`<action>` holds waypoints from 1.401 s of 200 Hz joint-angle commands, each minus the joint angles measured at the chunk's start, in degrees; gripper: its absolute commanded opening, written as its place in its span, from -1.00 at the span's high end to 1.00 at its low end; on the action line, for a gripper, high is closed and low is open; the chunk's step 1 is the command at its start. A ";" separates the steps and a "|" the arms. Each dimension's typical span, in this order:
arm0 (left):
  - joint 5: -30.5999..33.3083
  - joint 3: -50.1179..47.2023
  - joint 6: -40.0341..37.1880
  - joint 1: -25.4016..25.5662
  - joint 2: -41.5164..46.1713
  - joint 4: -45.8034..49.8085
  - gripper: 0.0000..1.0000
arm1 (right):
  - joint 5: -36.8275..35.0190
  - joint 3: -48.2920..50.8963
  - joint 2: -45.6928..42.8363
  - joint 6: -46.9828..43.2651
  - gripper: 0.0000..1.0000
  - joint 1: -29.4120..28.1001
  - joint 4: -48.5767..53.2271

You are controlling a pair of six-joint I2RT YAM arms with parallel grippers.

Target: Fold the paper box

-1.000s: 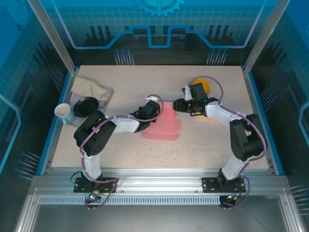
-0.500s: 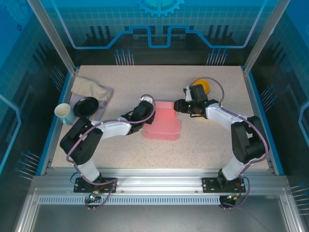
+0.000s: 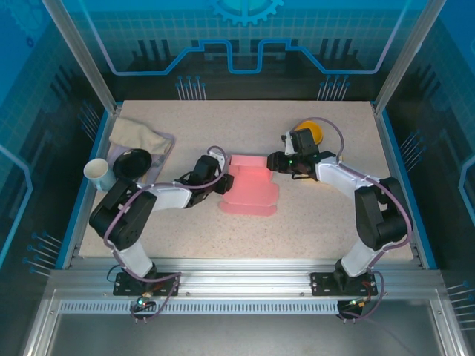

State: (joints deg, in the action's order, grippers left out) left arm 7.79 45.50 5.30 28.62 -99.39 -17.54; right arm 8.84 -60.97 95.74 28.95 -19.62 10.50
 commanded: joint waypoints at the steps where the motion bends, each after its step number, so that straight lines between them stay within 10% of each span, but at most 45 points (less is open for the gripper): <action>1: -2.56 3.27 -2.13 0.03 -2.92 -2.94 -0.09 | -1.85 -1.02 1.56 -0.54 0.11 -0.59 3.83; 141: 8.56 12.59 -5.16 3.31 -12.90 0.42 0.15 | 1.71 -4.34 4.70 -3.41 0.12 -1.37 7.06; 194: 8.89 11.65 -5.07 3.56 -12.75 -1.10 0.99 | 3.09 -4.67 5.38 -3.98 0.12 -1.46 7.60; 280: 24.79 18.58 13.75 5.39 -15.17 14.28 0.97 | -4.84 -1.35 2.63 0.76 0.11 -3.23 6.40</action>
State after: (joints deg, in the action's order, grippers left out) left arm 27.20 62.87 12.12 34.48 -113.67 -9.21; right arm 7.22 -64.01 97.93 28.42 -21.82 12.91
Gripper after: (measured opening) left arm 0.073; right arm 0.442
